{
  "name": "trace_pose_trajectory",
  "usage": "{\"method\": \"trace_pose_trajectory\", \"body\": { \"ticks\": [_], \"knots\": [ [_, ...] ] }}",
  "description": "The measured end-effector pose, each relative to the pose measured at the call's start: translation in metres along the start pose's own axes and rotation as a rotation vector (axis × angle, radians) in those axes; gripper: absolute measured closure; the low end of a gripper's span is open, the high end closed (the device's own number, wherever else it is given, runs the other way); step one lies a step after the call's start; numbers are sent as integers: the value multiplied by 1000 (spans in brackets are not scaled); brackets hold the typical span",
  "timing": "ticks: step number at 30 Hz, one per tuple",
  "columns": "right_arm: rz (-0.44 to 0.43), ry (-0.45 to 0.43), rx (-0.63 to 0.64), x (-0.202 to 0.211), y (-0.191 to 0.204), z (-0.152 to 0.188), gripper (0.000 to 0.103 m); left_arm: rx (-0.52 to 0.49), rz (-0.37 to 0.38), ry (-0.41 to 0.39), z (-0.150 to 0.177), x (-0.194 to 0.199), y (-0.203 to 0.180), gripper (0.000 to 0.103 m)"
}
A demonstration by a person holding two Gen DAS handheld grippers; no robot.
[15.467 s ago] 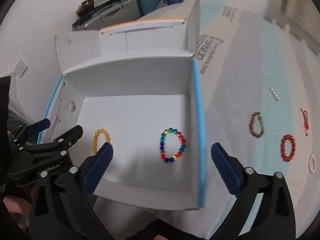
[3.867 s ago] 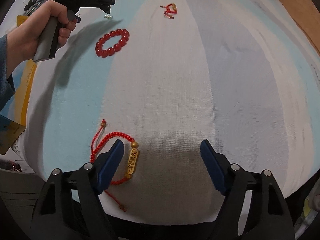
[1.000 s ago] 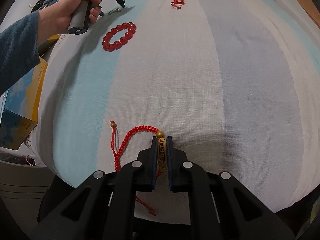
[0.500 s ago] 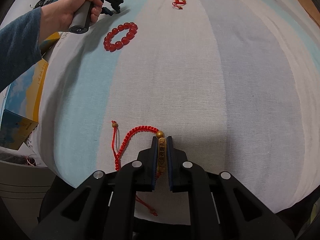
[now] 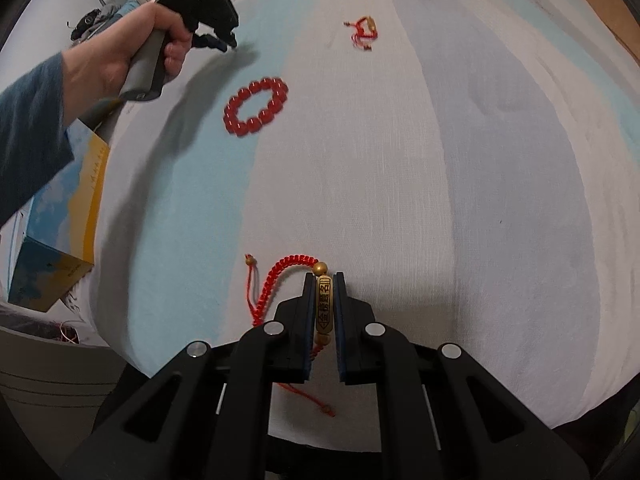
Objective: Organize jewelry
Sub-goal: 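Carry the pearls in the left tool while the right carries the cord bracelet to the box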
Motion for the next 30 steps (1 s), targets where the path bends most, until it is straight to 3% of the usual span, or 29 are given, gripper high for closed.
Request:
{"method": "trace_pose_trajectory", "body": {
  "ticks": [14, 30],
  "knots": [
    [26, -84, 5, 34, 13, -26, 95, -5, 48, -16, 36, 64, 30, 92],
    [65, -152, 15, 70, 29, -45, 95, -52, 44, -51, 109, 151, 65, 91]
  ]
}}
Point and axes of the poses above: each gripper's, at about its wrist camera, not at the fingertips, and x roughly against the way its jaws point, y to its left, z to its underside, the point moved 8 cm from there along -x, roughly the way its jaws point, and after that the axes turned 2 degrees about x, right-handed, at the moved point
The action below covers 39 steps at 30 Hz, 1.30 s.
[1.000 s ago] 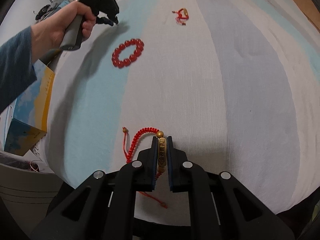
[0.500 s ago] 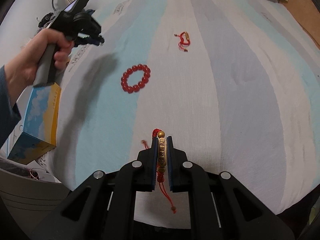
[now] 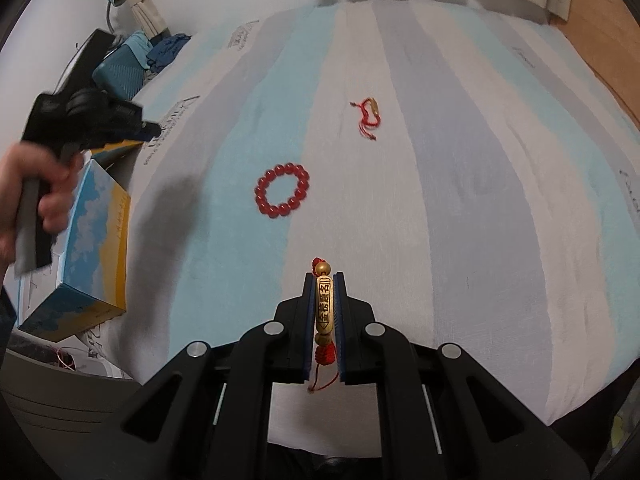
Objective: Organize jewelry
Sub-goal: 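Carry the pearls in the left tool while the right carries the cord bracelet to the box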
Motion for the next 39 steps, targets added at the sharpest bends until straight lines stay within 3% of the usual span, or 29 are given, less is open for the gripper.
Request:
{"method": "trace_pose_trajectory", "body": {
  "ticks": [8, 19, 30, 39],
  "knots": [
    [-12, -39, 46, 19, 37, -16, 95, -42, -43, -65, 35, 49, 22, 91],
    [-26, -99, 151, 40, 109, -40, 95, -22, -102, -119, 65, 96, 94, 91],
    [-72, -143, 261, 52, 209, -67, 95, 50, -150, -154, 77, 135, 187, 91],
    [-146, -164, 363, 50, 312, -77, 95, 136, -182, -136, 107, 148, 274, 91]
  ]
}}
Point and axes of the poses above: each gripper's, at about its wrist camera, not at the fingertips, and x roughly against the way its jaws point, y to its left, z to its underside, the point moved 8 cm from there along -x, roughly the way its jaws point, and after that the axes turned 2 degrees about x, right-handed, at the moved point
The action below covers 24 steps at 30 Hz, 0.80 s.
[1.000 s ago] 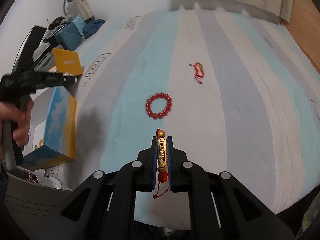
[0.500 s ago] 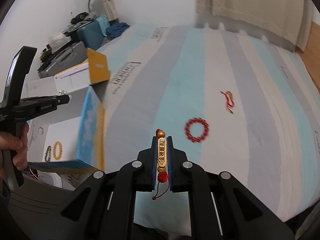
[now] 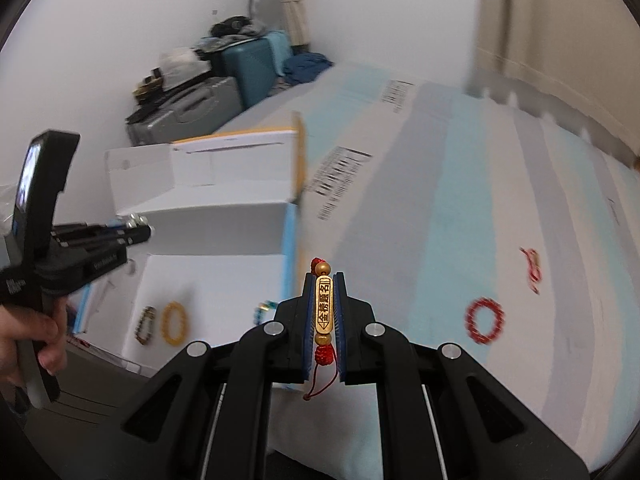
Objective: Organize jewelry
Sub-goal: 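Carry the pearls in the left tool while the right carries the cord bracelet to the box, then open the left tool and the right tool to drop both items in the box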
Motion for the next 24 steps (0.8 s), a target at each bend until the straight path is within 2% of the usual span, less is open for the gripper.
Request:
{"method": "trace_pose_trajectory", "body": {
  "ticks": [11, 18, 24],
  "knots": [
    [-87, 61, 98, -47, 98, -5, 95, 87, -11, 73, 37, -19, 72, 91],
    [-114, 145, 121, -83, 126, 9, 95, 134, 8, 161, 62, -49, 91, 91],
    [-116, 225, 120, -114, 132, 25, 95, 156, 27, 247, 81, -75, 97, 91]
  ]
}}
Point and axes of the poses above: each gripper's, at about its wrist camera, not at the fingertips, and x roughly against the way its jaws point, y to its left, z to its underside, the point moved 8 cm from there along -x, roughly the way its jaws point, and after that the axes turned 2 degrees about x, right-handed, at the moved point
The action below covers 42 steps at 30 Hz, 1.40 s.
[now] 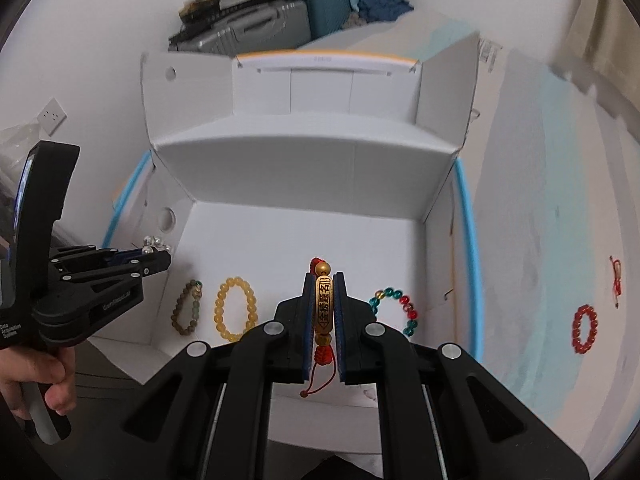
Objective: Organize jewelry
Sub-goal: 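Open the left tool and the right tool to drop both items in the box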
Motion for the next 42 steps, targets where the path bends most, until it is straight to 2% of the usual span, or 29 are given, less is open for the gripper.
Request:
{"method": "trace_pose_trajectory", "body": {
  "ticks": [8, 17, 30, 31, 32, 33, 37, 39, 42],
  "knots": [
    [11, 95, -12, -37, -3, 15, 95, -9, 4, 98, 13, -29, 1, 91],
    [30, 161, -22, -62, -5, 25, 95, -36, -33, 186, 20, -46, 4, 91],
    [23, 186, -25, -70, -5, 35, 91, -47, -70, 176, 17, -50, 6, 89],
    [19, 184, -27, -70, -6, 34, 84, -49, -69, 173, 18, -48, 4, 88],
    [18, 177, -29, -68, -6, 34, 76, -51, -68, 169, 19, -47, 3, 83],
    [18, 169, -28, -66, -6, 33, 75, -52, -67, 160, 19, -44, 1, 74],
    [15, 154, -36, -60, -10, 30, 62, -49, -54, 128, 19, -33, -3, 68],
    [14, 143, -39, -56, -12, 29, 57, -54, -47, 111, 19, -27, -7, 59],
    [17, 119, -43, -45, -16, 28, 45, -63, -39, 65, 18, -15, -14, 47]
  ]
}}
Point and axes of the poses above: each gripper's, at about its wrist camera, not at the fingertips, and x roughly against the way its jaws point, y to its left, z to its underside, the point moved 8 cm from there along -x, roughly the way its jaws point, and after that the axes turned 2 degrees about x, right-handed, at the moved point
